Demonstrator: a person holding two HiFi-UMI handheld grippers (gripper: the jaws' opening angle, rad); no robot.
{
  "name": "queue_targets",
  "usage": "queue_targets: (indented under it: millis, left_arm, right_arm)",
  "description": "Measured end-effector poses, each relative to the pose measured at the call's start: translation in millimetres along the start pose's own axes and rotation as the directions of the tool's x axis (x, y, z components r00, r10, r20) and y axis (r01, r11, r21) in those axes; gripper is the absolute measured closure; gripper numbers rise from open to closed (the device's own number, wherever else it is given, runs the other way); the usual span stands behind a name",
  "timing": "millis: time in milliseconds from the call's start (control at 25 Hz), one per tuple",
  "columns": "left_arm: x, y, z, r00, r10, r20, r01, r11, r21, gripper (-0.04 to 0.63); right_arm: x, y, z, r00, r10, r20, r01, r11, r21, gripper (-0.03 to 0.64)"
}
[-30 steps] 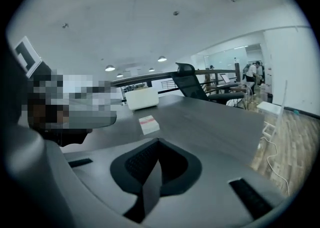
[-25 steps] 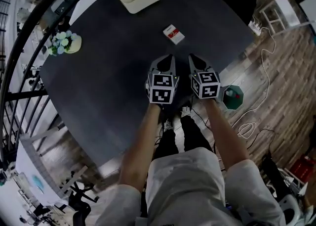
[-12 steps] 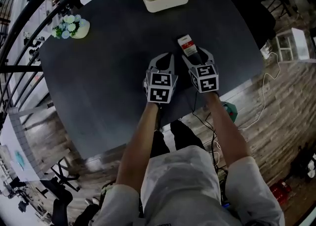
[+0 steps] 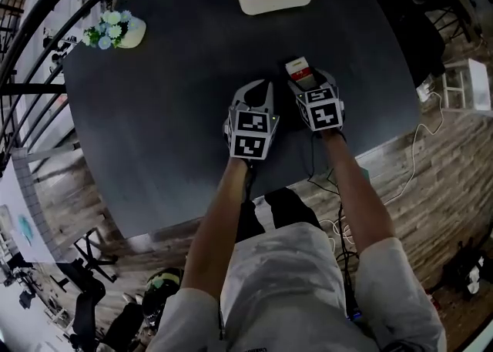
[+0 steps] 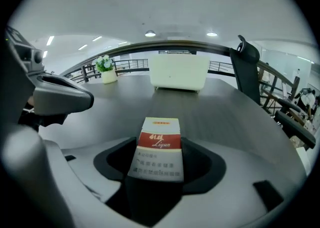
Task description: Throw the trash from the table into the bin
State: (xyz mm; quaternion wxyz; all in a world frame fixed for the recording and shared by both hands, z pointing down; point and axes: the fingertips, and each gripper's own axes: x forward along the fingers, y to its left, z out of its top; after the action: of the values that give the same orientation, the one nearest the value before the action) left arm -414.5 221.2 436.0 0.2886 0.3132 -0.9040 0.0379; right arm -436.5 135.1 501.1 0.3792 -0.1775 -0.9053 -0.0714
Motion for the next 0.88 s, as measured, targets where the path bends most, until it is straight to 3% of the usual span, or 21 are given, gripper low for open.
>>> queue_targets:
  millis: [240,480,600,880]
  left_arm:
    - [-5,-8,-1,0.999,-0.044,-0.002,0.044,0.998,0.032,0.568]
    - [-16,-57,-8,0.986,-0.165,-0.017,0.166,0.979,0.121,0.568]
    - [-29,-104,-16,0.967,-0.252,-0.030,0.253,0.951,0.179,0.568]
    - [-60,-195,-47,0.900,-0.421,-0.108,0.434,0.855,0.285,0.568]
  right_arm:
    - [-21,12,3,0.998,-0.023,0.051,0.022,0.999,0.029,0.316]
    - [-72,3,-39,0.993,-0.119,0.023,0.115,0.985,0.132,0.316]
    - [-114,-3,-81,0.980,-0.199,0.009,0.193,0.960,0.205,0.316]
    - [-203,8,-156,0.941,-0.336,-0.032,0.330,0.900,0.284,0.316]
